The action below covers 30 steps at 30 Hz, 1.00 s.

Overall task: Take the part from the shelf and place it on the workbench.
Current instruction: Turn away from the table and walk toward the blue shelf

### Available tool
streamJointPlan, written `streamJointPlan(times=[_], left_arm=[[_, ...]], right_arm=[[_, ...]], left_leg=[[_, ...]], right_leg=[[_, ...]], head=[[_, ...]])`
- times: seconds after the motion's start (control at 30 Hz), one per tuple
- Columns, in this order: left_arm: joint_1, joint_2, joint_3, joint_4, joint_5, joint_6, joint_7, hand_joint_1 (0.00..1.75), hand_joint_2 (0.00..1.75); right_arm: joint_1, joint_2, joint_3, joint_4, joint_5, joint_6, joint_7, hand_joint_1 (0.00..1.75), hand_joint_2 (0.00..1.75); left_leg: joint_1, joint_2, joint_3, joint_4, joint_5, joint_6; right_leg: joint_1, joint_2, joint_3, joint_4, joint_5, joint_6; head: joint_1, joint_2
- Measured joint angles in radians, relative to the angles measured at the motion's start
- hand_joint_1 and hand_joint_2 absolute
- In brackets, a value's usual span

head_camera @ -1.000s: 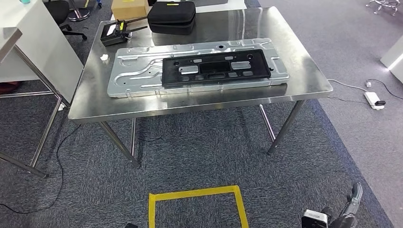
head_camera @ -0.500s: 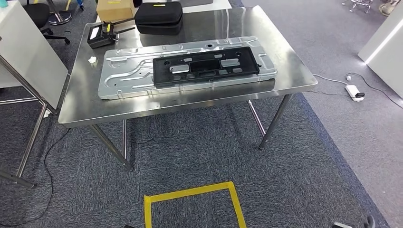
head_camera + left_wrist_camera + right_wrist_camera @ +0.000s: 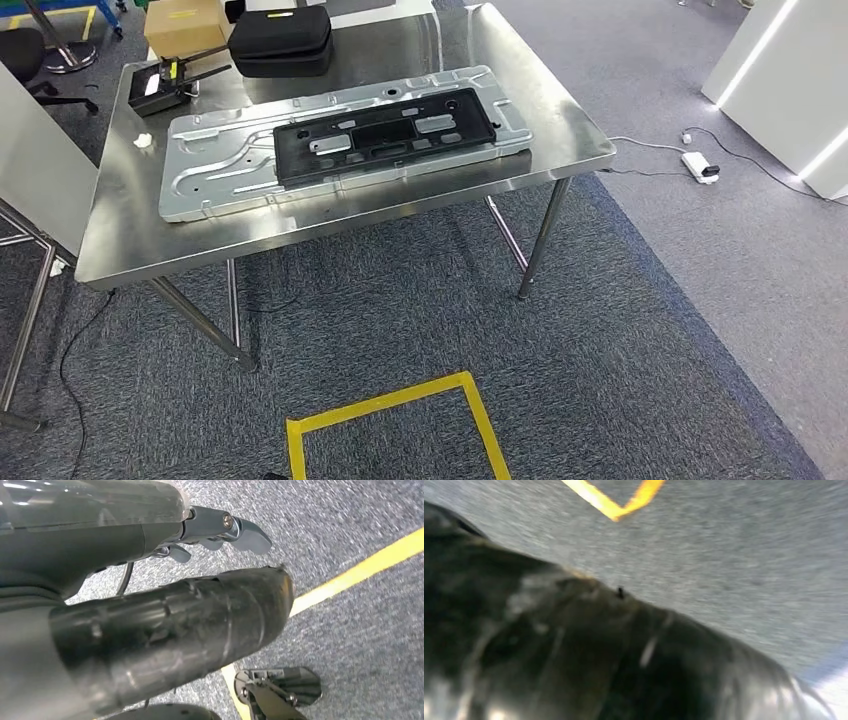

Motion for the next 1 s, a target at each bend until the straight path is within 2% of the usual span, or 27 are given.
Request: streamJointPlan(times=[0.03,0.1,0.13,0.17,0.2,0.23,0.3,0.33,0.37,0.47,0.5,0.53,0.57,0.63,0.67,0.7,0.73,0.8,0.83,0.87,0.9,0.97,1.0], left_arm=[[0.0,0.0,0.001,0.0,0.0,0.0,0.0,0.0,0.0],[0.002,0.0,0.004,0.0,-0.002,0.0,0.0,0.0,0.0],[0.003,-0.001,0.005,0.0,-0.002,-0.001,0.0,0.0,0.0],[0.005,-0.001,0.006,0.0,-0.003,-0.002,-0.001,0.0,0.0],[0.006,-0.001,0.006,0.0,-0.003,-0.003,-0.002,0.0,0.0],[0.007,-0.001,0.006,0.0,-0.003,-0.006,-0.004,0.0,0.0],[0.008,0.0,0.007,0.0,-0.004,-0.011,-0.009,0.0,0.0],[0.008,0.0,0.008,0.0,-0.004,-0.013,-0.012,0.0,0.0],[0.008,0.0,0.009,0.0,-0.004,-0.015,-0.015,0.0,0.0],[0.006,-0.001,0.013,0.0,-0.005,-0.02,-0.019,0.0,0.0],[0.006,-0.001,0.014,0.0,-0.006,-0.023,-0.021,0.0,0.0],[0.006,-0.002,0.014,0.0,-0.006,-0.026,-0.022,0.0,0.0],[0.006,-0.002,0.015,0.0,-0.006,-0.029,-0.024,0.0,0.0],[0.009,-0.002,0.018,0.0,-0.007,-0.035,-0.027,0.0,0.0],[0.011,-0.002,0.019,0.0,-0.007,-0.038,-0.028,0.0,0.0],[0.012,-0.002,0.02,0.0,-0.008,-0.04,-0.03,0.0,0.0],[0.013,-0.003,0.021,0.0,-0.008,-0.042,-0.032,0.0,0.0],[0.012,-0.003,0.021,0.0,-0.009,-0.045,-0.036,0.0,0.0],[0.012,-0.004,0.021,0.0,-0.009,-0.045,-0.037,0.0,0.0],[0.011,-0.004,0.022,0.0,-0.009,-0.046,-0.038,0.0,0.0],[0.01,-0.004,0.022,0.0,-0.009,-0.046,-0.038,0.0,0.0],[0.007,-0.004,0.022,0.0,-0.009,-0.046,-0.038,0.0,0.0],[0.006,-0.004,0.022,0.0,-0.01,-0.047,-0.038,0.0,0.0]], right_arm=[[-0.008,-0.003,-0.011,0.035,0.014,-0.016,0.025,0.0,0.0],[-0.021,-0.008,-0.031,0.1,0.045,-0.047,0.088,0.0,0.0],[-0.025,-0.009,-0.04,0.129,0.058,-0.058,0.12,0.0,0.0],[-0.028,-0.009,-0.047,0.157,0.069,-0.066,0.15,0.0,0.0],[-0.029,-0.009,-0.054,0.183,0.079,-0.07,0.18,0.0,0.0],[-0.031,-0.008,-0.059,0.206,0.087,-0.072,0.205,0.0,0.0],[-0.034,-0.004,-0.064,0.247,0.098,-0.072,0.24,0.0,0.0],[-0.036,-0.001,-0.065,0.262,0.103,-0.071,0.25,0.0,0.0],[-0.038,0.002,-0.066,0.275,0.106,-0.07,0.256,0.0,0.0],[-0.038,0.005,-0.068,0.304,0.116,-0.066,0.264,0.0,0.0],[-0.038,0.006,-0.068,0.31,0.12,-0.062,0.265,0.0,0.0],[-0.039,0.006,-0.068,0.315,0.126,-0.056,0.267,0.0,0.0],[-0.04,0.007,-0.068,0.32,0.133,-0.048,0.268,0.0,0.0],[-0.043,0.007,-0.067,0.328,0.145,-0.033,0.27,0.0,0.0],[-0.044,0.007,-0.066,0.331,0.15,-0.025,0.271,0.0,0.0],[-0.044,0.007,-0.065,0.334,0.154,-0.019,0.27,0.0,0.0],[-0.044,0.007,-0.064,0.337,0.157,-0.014,0.27,0.0,0.0],[-0.044,0.008,-0.063,0.341,0.162,-0.007,0.269,0.0,0.0],[-0.045,0.008,-0.062,0.342,0.165,-0.004,0.267,0.0,0.0],[-0.046,0.008,-0.06,0.343,0.167,-0.001,0.266,0.0,0.0],[-0.047,0.008,-0.059,0.344,0.168,0.002,0.265,0.0,0.0],[-0.047,0.008,-0.058,0.347,0.169,0.005,0.263,0.0,0.0],[-0.048,0.008,-0.058,0.348,0.17,0.007,0.262,0.0,0.0]], left_leg=[[0.002,-0.014,-0.017,0.04,-0.028,-0.005],[0.005,-0.039,-0.075,0.168,-0.1,-0.011],[0.006,-0.043,-0.102,0.229,-0.124,-0.012],[0.006,-0.045,-0.117,0.261,-0.128,-0.013],[0.006,-0.046,-0.112,0.254,-0.111,-0.012],[0.006,-0.048,-0.088,0.207,-0.078,-0.01],[0.005,-0.072,-0.02,0.065,-0.011,0.0],[0.005,-0.083,0.003,0.014,0.005,0.005],[0.003,-0.092,0.014,-0.014,0.01,0.009],[0.002,-0.078,0.017,-0.032,0.017,0.02],[0.005,-0.071,0.019,-0.039,0.023,0.027],[0.007,-0.062,0.02,-0.047,0.03,0.033],[0.008,-0.054,0.021,-0.05,0.035,0.037],[0.006,-0.036,0.017,-0.05,0.037,0.04],[0.005,-0.026,0.016,-0.048,0.036,0.04],[0.005,-0.017,0.015,-0.046,0.034,0.039],[0.005,-0.009,0.015,-0.043,0.032,0.037],[0.004,0.004,0.016,-0.035,0.025,0.03],[0.003,0.009,0.015,-0.031,0.02,0.024],[0.001,0.014,0.015,-0.028,0.016,0.018],[-0.001,0.019,0.015,-0.027,0.014,0.012],[0.001,0.025,0.018,-0.025,0.01,0.001],[0.003,0.017,0.017,-0.017,0.002,-0.005]], right_leg=[[-0.002,0.005,-0.001,-0.003,0.004,-0.006],[-0.001,0.015,-0.008,-0.003,0.007,-0.013],[0.0,0.021,-0.012,-0.001,0.008,-0.015],[0.001,0.028,-0.014,0.001,0.009,-0.015],[0.001,0.036,-0.016,0.003,0.009,-0.016],[0.001,0.044,-0.016,0.005,0.009,-0.016],[0.003,0.06,-0.016,0.01,0.01,-0.012],[0.004,0.068,-0.019,0.011,0.012,-0.008],[0.003,0.075,-0.021,0.012,0.014,-0.003],[0.0,0.091,-0.028,0.011,0.021,0.016],[0.002,0.085,-0.034,0.024,0.011,0.02],[0.004,0.073,-0.048,0.055,-0.011,0.022],[0.004,0.056,-0.072,0.108,-0.044,0.024],[0.004,0.028,-0.13,0.236,-0.108,0.028],[0.002,0.022,-0.147,0.276,-0.118,0.03],[0.0,0.018,-0.145,0.279,-0.109,0.032],[-0.002,0.014,-0.124,0.244,-0.084,0.032],[-0.003,-0.008,-0.05,0.11,-0.028,0.029],[-0.001,-0.019,-0.023,0.055,-0.012,0.026],[0.002,-0.026,-0.008,0.025,-0.006,0.022],[0.004,-0.027,-0.007,0.018,-0.01,0.018],[0.004,-0.014,-0.009,0.014,-0.006,0.007],[0.003,-0.008,-0.009,0.012,-0.004,0.001]], head=[[0.0,0.0],[-0.002,0.0],[-0.002,0.0],[-0.002,0.0],[-0.002,0.0],[-0.002,0.0],[-0.002,0.0],[-0.002,0.0],[-0.002,0.0],[-0.001,0.0],[-0.001,0.0],[0.0,0.0],[0.001,0.0],[0.002,0.0],[0.002,0.0],[0.001,0.0],[0.002,0.0],[0.001,0.0],[0.002,0.0],[0.001,0.0],[0.001,0.0],[0.0,0.0],[0.0,0.0]])
